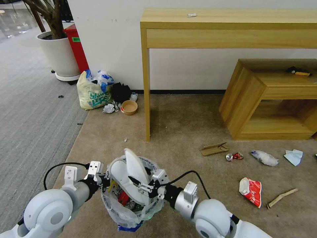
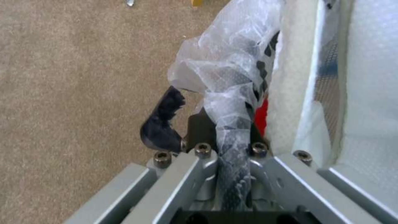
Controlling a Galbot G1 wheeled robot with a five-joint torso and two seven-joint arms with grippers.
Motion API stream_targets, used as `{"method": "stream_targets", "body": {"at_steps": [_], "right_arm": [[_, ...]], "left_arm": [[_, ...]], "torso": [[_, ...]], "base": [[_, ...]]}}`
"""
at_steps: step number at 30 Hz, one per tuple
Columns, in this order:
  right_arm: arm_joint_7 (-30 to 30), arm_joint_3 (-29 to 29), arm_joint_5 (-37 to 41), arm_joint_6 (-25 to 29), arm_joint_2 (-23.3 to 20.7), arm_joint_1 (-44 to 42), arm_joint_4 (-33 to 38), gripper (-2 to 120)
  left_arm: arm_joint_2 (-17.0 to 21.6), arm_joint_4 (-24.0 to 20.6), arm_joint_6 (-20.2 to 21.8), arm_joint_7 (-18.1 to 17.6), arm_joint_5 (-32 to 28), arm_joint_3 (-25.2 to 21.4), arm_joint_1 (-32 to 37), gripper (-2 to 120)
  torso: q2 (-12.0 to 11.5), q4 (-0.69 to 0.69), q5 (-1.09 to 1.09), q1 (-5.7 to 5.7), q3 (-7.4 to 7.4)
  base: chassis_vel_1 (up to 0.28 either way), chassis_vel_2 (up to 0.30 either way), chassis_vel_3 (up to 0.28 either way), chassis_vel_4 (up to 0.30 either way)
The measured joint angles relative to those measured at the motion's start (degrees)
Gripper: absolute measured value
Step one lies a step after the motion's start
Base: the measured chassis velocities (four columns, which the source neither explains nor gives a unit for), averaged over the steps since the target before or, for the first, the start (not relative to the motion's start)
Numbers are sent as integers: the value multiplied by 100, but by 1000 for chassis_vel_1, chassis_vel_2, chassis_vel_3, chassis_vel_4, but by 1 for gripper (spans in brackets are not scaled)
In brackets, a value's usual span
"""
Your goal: Pick up the trash bin and place the garbage on the floor into it.
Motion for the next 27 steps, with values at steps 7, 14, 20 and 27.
{"method": "stream_targets", "body": {"at_steps": [7, 14, 20, 27], "right_arm": [[14, 185, -81, 123, -89, -178, 63, 98], [12, 238, -92, 120, -201, -358, 306, 100], [-19, 272, -100, 115, -316, -534, 475, 100], [-77, 323, -169, 114, -403, -734, 596, 100]], "left_arm": [[-41, 26, 0, -16, -8, -43, -21, 0], [-55, 1, -2, -28, -9, -82, 17, 0], [-104, -29, -2, -29, 50, -10, 49, 0], [-144, -72, -2, -26, 84, -14, 89, 0]], "torso": [[0, 0, 0, 0, 0], [0, 0, 0, 0, 0], [0, 0, 0, 0, 0], [0, 0, 0, 0, 0]], "base": [[0, 0, 0, 0], [0, 0, 0, 0], [0, 0, 0, 0], [0, 0, 0, 0]]}}
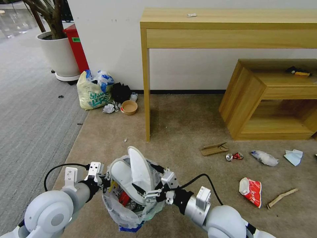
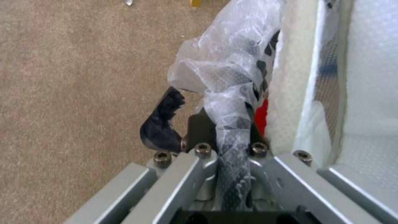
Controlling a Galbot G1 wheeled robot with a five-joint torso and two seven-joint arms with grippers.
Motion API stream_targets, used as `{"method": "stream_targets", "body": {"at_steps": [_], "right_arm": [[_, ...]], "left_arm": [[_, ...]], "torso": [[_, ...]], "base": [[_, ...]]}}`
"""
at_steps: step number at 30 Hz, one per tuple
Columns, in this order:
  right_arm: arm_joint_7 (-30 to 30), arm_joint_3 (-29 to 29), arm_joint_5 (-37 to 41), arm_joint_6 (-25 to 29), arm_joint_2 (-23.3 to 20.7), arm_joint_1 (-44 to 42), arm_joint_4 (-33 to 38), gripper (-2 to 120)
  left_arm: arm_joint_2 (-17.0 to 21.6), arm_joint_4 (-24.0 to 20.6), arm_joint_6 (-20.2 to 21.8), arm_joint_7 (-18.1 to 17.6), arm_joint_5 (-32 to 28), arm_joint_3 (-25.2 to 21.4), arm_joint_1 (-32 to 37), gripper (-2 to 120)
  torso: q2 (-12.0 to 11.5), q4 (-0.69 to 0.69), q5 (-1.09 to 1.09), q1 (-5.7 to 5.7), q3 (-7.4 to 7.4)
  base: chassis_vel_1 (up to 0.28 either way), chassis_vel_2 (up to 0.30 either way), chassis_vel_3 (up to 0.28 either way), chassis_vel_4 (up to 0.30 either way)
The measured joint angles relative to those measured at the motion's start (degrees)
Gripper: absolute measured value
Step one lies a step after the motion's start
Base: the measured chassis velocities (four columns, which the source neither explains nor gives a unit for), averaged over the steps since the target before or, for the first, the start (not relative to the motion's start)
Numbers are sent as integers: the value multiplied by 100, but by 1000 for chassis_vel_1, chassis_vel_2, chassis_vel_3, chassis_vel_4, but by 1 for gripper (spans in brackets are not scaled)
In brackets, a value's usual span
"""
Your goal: Pick up the trash bin and place the garbage on the floor into it.
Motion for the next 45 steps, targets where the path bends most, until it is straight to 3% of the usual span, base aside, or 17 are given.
{"method": "stream_targets", "body": {"at_steps": [11, 19, 23, 26, 36, 45], "right_arm": [[628, 854, 363, -81, -25, -64, 280, 100], [892, 2161, 393, -256, 228, -894, 421, 100], [692, 3302, -108, -116, 547, -1831, 423, 100], [598, 3597, -508, 24, 732, -2309, 388, 100], [417, 3905, -1223, 218, 1569, -2873, 402, 100], [354, 4043, -1285, 267, 1898, -2883, 318, 100]], "left_arm": [[-273, -83, 2, 14, 226, -69, 187, 0], [-452, -125, 2, 37, 326, -147, 237, 0], [-562, -182, 2, 45, 459, -190, 290, 0], [-623, -194, 2, 50, 580, -185, 327, 0], [-842, -385, 2, 118, 849, -159, 443, 0], [-742, -505, 2, 138, 851, -292, 594, 0]], "torso": [[0, 1, 0, 0, 0], [0, 0, 1, 0, 0], [0, -1, 1, 0, 0], [0, -1, 0, 0, 0], [0, 0, 0, 0, 0], [0, 1, -2, 0, 0]], "base": [[0, 0, 0, 0], [0, 0, 0, 0], [0, 0, 0, 0], [0, 0, 0, 0], [0, 0, 0, 0], [-58, -58, 47, 51]]}}
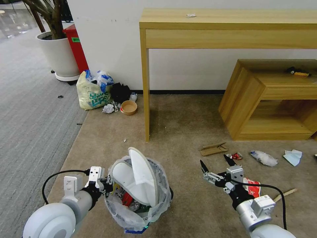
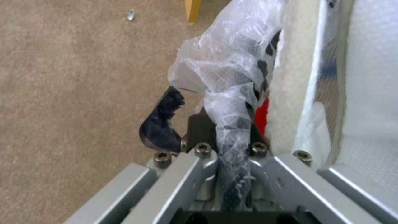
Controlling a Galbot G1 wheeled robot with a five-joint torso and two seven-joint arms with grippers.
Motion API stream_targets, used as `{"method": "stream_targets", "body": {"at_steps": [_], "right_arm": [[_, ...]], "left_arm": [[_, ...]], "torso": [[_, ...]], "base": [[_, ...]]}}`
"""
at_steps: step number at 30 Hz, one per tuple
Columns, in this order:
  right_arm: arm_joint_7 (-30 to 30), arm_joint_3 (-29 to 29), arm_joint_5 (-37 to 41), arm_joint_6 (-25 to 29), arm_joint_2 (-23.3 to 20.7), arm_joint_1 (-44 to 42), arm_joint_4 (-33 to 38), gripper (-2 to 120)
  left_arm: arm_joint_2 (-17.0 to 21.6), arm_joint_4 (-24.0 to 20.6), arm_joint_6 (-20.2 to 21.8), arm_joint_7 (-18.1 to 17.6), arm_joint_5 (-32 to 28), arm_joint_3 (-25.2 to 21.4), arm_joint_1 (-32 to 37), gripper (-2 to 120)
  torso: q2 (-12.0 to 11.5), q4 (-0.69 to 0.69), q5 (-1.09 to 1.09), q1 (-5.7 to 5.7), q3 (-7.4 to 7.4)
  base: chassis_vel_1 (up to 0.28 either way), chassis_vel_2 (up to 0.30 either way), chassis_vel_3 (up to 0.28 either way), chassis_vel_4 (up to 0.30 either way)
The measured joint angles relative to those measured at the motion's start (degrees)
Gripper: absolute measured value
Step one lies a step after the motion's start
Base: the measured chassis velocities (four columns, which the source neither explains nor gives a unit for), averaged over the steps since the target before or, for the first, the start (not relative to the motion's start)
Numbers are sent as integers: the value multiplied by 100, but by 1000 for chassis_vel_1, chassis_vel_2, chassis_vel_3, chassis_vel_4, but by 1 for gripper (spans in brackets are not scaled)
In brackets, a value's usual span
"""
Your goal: Pick up the trash bin and place the garbage on the floor into it.
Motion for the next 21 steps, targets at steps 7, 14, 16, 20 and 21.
{"method": "stream_targets", "body": {"at_steps": [7, 14, 16, 20, 21], "right_arm": [[-57, 82, -221, 96, 257, -87, -59, 100], [34, 139, -261, 201, 344, -58, -339, 100], [130, 137, -295, 181, 357, -25, -463, 100], [383, 135, -300, 16, 392, 50, -907, 100], [528, 137, -204, -86, 398, 105, -1118, 100]], "left_arm": [[71, -84, 0, 24, -44, -88, 26, 0], [90, -90, 0, 152, 115, -39, 95, 0], [84, -90, 0, 173, 136, -16, 94, 0], [46, -90, -2, 214, 178, 20, 106, 0], [29, -90, -2, 244, 203, 22, 127, 0]], "torso": [[0, -2, 1, 0, 1], [0, -1, 2, 0, 0], [0, -2, 0, 1, 2], [0, -3, 0, 0, 1], [0, -2, 1, 0, 0]], "base": [[-212, -206, 221, 200], [-245, -232, 245, 245], [-206, -219, 216, 237], [-89, -124, 95, 99], [0, 0, 0, 0]]}}
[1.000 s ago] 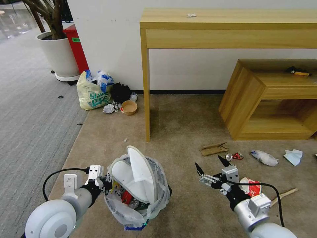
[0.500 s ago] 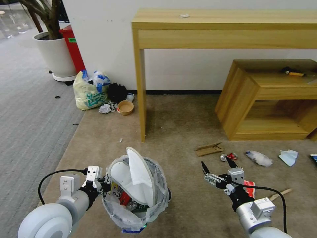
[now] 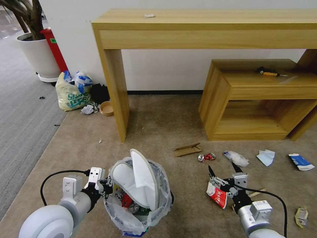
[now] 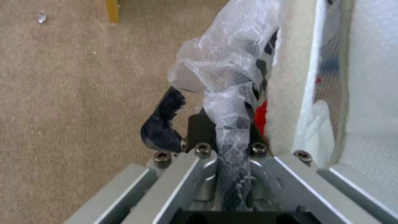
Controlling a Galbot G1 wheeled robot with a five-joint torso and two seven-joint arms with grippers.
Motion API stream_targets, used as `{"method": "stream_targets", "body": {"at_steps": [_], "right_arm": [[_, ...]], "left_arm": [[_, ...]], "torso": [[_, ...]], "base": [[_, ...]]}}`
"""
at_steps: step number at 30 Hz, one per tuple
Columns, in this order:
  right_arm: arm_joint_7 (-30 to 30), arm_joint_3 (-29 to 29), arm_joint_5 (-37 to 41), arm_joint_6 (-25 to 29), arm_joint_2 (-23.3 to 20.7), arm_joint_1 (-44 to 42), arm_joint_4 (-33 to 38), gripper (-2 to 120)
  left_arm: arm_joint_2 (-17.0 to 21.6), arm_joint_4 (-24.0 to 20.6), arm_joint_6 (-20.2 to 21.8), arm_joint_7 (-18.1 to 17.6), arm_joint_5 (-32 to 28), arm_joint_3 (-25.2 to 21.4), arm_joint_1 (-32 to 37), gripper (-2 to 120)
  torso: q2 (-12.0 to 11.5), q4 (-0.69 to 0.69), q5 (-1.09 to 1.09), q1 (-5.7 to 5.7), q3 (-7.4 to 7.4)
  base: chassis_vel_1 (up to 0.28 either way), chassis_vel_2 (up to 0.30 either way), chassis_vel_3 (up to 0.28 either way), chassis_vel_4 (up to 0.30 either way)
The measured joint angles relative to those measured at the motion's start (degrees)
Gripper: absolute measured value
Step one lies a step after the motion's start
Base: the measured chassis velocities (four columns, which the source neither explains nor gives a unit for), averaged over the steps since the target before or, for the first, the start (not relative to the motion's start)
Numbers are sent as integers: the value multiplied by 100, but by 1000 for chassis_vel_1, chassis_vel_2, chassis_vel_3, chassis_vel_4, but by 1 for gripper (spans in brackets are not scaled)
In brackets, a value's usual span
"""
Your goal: Pick up the trash bin and place the garbage on the floor into it.
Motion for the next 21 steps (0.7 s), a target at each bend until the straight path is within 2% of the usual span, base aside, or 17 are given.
{"method": "stream_targets", "body": {"at_steps": [5, 8, 12, 17, 21], "right_arm": [[404, 7, 399, -436, -2, 186, -564, 100], [784, 37, 887, -924, -9, 533, -1137, 100], [1001, 57, 1356, -1154, -10, 982, -1666, 100], [1034, 59, 1621, -1239, 19, 1375, -2147, 100], [918, -64, 1881, -1160, 27, 1935, -2904, 100]], "left_arm": [[-23, 13, 0, 51, 88, -1, 59, 0], [-19, 40, 0, 66, 114, 21, 73, 0], [13, 66, 0, 77, 112, 25, 81, 0], [32, 95, 0, 90, 111, 21, 102, 0], [60, 138, 0, 185, 159, 21, 117, 0]], "torso": [[0, 1, 0, 0, 0], [-1, 1, 1, 0, 0], [0, 0, 2, 0, 0], [-1, 1, 2, 0, 0], [-1, 1, 2, 0, 1]], "base": [[8, 11, -9, -8], [0, 0, 0, 0], [0, 0, 0, 0], [0, 0, 0, 0], [0, 0, 0, 0]]}}
